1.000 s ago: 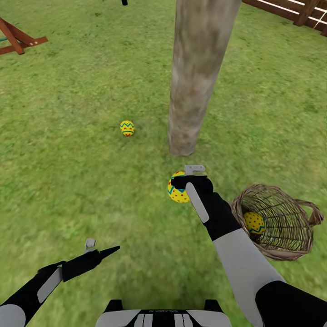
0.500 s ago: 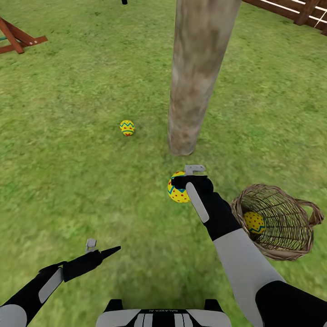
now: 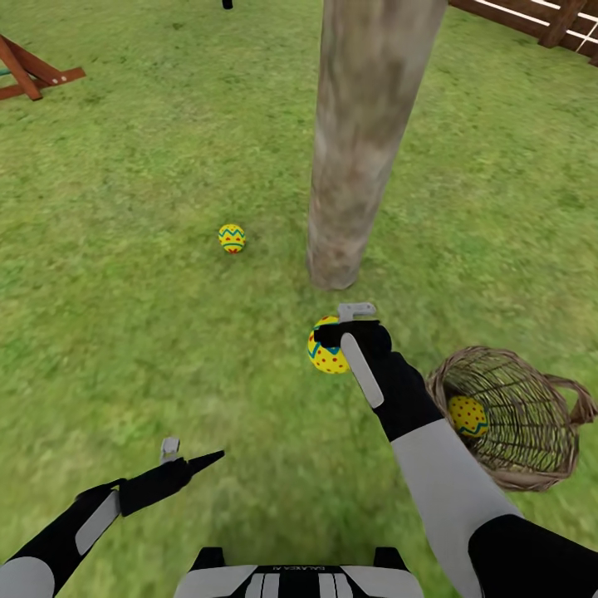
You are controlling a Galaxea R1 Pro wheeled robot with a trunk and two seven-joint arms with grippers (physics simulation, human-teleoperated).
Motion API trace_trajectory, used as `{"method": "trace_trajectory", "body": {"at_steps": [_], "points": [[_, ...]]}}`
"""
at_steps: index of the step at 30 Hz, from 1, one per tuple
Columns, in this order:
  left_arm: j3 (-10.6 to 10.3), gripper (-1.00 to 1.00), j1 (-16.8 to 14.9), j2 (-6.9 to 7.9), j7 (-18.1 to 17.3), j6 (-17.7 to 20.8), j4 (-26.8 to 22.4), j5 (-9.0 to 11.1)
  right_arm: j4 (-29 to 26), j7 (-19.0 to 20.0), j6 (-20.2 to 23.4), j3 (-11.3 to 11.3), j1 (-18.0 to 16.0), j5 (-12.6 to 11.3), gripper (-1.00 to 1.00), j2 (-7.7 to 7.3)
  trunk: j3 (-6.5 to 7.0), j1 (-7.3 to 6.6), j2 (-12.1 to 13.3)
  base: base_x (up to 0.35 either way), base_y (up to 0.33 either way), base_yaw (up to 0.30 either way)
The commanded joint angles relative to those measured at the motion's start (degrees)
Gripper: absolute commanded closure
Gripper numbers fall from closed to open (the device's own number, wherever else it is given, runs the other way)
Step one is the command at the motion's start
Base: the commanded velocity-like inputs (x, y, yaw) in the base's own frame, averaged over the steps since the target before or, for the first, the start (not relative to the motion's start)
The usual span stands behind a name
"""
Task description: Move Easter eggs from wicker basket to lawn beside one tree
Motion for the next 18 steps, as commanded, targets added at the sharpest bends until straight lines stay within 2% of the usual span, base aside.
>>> {"method": "trace_trajectory", "body": {"at_steps": [1,8,12,18], "points": [[-0.36,-1.0,-0.04,0.14,-0.06,0.6,0.0,0.6,-0.02,-0.59,0.44,0.08,-0.04,-0.66,1.0,-0.02,-0.03,0.01,-0.02,0.206,0.0,0.0],[-0.36,-1.0,-0.04,0.31,-0.06,0.6,0.0,0.6,0.6,-0.33,0.04,0.08,0.14,-0.84,1.0,-0.05,-0.57,0.01,-0.02,0.05,0.0,0.0],[-0.36,-1.0,-0.04,0.31,-0.15,0.69,0.0,0.58,0.72,0.08,-0.2,0.08,0.14,-0.87,1.0,-0.03,-0.94,0.01,-0.02,0.0,0.17,0.0],[-0.36,-1.0,-0.04,0.39,-0.15,0.8,0.0,0.58,1.61,0.2,-1.24,-0.17,0.14,-0.67,1.0,-0.09,-1.5,0.01,-0.02,0.0,0.024,0.0]]}}
